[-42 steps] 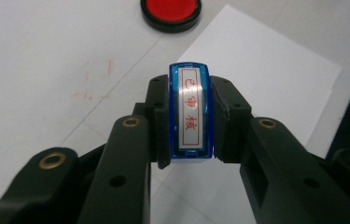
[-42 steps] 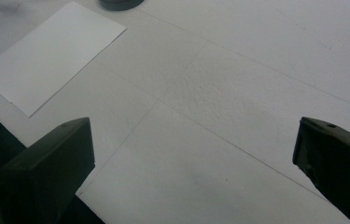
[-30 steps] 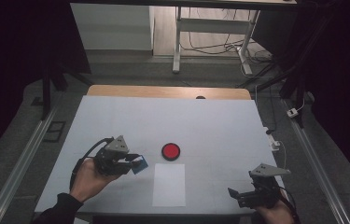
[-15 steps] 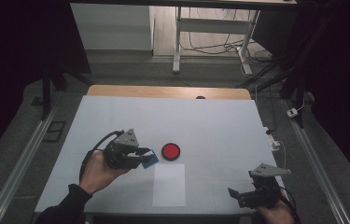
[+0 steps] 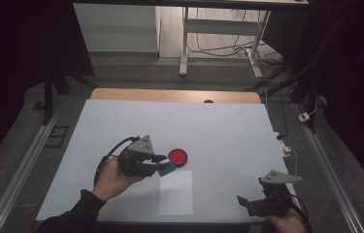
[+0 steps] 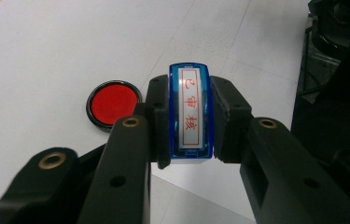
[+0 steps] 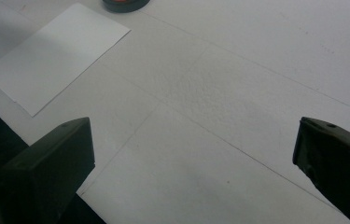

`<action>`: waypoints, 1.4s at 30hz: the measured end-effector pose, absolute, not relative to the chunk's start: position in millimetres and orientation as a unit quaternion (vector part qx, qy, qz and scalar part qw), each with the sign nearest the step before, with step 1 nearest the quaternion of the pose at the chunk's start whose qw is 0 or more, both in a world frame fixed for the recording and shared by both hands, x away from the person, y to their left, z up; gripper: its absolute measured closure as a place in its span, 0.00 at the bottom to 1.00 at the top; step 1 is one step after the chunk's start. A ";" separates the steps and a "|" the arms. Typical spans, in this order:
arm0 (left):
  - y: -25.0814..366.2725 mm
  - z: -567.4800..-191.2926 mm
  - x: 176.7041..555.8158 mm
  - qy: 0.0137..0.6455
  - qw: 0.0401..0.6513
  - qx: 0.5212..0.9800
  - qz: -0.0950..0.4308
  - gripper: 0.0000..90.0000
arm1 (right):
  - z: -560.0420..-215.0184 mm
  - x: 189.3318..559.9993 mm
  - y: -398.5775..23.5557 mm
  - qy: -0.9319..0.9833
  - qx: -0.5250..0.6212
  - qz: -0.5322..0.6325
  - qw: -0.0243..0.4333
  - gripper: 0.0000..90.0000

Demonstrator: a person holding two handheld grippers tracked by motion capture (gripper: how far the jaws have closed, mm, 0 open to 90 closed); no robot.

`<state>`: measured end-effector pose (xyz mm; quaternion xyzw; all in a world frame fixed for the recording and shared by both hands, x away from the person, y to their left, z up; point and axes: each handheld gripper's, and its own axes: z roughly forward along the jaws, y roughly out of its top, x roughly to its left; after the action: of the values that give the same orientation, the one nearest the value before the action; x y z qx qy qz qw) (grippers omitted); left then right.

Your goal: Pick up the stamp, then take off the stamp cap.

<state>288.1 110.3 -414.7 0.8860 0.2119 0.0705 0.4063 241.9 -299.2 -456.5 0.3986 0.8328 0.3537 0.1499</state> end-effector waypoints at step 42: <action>107.2 -423.1 292.8 0.205 0.425 0.880 0.061 0.78 | -449.0 243.0 -275.2 0.833 0.343 0.407 0.152 0.00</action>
<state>292.8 107.2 -423.1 0.8795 0.2049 0.0607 0.4252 243.0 -275.2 -449.0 0.3431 0.8328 0.4069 0.1524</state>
